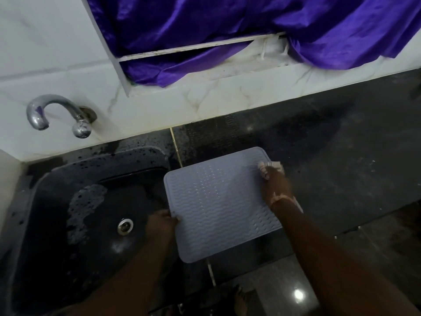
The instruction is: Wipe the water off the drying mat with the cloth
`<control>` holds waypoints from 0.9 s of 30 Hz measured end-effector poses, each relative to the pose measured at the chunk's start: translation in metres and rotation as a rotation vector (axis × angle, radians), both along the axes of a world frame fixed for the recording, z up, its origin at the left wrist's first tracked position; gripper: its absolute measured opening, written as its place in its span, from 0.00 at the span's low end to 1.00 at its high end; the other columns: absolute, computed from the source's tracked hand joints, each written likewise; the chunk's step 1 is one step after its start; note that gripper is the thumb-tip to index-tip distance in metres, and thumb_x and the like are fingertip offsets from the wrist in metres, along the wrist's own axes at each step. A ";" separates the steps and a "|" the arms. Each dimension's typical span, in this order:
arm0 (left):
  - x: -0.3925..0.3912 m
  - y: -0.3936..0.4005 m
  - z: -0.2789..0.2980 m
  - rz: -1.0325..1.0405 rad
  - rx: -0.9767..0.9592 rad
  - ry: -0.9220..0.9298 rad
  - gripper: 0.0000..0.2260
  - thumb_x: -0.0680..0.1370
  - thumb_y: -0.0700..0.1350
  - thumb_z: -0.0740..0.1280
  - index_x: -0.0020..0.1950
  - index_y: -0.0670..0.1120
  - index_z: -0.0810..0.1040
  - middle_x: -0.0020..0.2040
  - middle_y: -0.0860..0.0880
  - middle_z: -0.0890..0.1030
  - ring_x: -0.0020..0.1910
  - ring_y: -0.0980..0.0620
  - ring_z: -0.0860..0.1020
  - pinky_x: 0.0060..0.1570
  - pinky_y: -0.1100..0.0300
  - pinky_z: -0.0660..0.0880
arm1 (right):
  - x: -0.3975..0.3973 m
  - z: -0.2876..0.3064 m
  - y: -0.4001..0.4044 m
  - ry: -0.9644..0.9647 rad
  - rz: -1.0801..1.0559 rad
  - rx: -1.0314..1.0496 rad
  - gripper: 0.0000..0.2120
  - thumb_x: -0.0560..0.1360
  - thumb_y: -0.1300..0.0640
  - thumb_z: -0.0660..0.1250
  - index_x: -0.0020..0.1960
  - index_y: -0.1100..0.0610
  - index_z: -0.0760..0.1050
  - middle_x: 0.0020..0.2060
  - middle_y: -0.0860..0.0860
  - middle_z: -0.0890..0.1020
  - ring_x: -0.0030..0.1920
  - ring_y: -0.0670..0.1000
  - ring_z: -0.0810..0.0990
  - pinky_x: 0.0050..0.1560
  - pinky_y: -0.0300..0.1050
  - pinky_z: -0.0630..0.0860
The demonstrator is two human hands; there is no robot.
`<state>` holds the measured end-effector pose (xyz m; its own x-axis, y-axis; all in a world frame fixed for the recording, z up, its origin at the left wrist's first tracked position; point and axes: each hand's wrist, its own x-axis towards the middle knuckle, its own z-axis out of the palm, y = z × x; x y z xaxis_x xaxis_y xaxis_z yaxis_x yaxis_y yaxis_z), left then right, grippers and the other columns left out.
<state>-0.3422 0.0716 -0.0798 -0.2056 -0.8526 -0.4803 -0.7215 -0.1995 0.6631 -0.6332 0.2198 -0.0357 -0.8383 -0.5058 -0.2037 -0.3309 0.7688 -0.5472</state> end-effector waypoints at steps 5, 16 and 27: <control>0.001 0.020 0.003 0.357 0.305 0.360 0.11 0.75 0.31 0.71 0.58 0.36 0.81 0.53 0.39 0.84 0.39 0.48 0.81 0.33 0.60 0.76 | 0.098 -0.023 -0.019 0.141 0.172 0.213 0.24 0.80 0.57 0.60 0.75 0.57 0.63 0.69 0.59 0.72 0.67 0.59 0.73 0.69 0.54 0.70; 0.020 0.030 -0.004 0.447 0.577 0.600 0.14 0.84 0.39 0.57 0.62 0.40 0.80 0.55 0.40 0.85 0.53 0.42 0.82 0.50 0.50 0.79 | 0.159 0.003 -0.044 -0.449 0.390 -0.411 0.12 0.81 0.48 0.65 0.57 0.53 0.83 0.53 0.48 0.86 0.56 0.46 0.83 0.62 0.49 0.79; 0.010 0.039 0.022 0.255 0.353 0.625 0.17 0.81 0.33 0.64 0.55 0.56 0.81 0.51 0.49 0.86 0.53 0.47 0.84 0.56 0.47 0.80 | 0.098 -0.024 -0.035 0.079 0.153 -0.009 0.17 0.81 0.59 0.61 0.70 0.55 0.72 0.67 0.54 0.77 0.67 0.55 0.75 0.72 0.52 0.69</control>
<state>-0.3320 0.1103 -0.0582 -0.3460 -0.7275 -0.5924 -0.1359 -0.5859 0.7989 -0.5348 0.1852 -0.0599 -0.7645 -0.6303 -0.1353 -0.4860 0.7013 -0.5215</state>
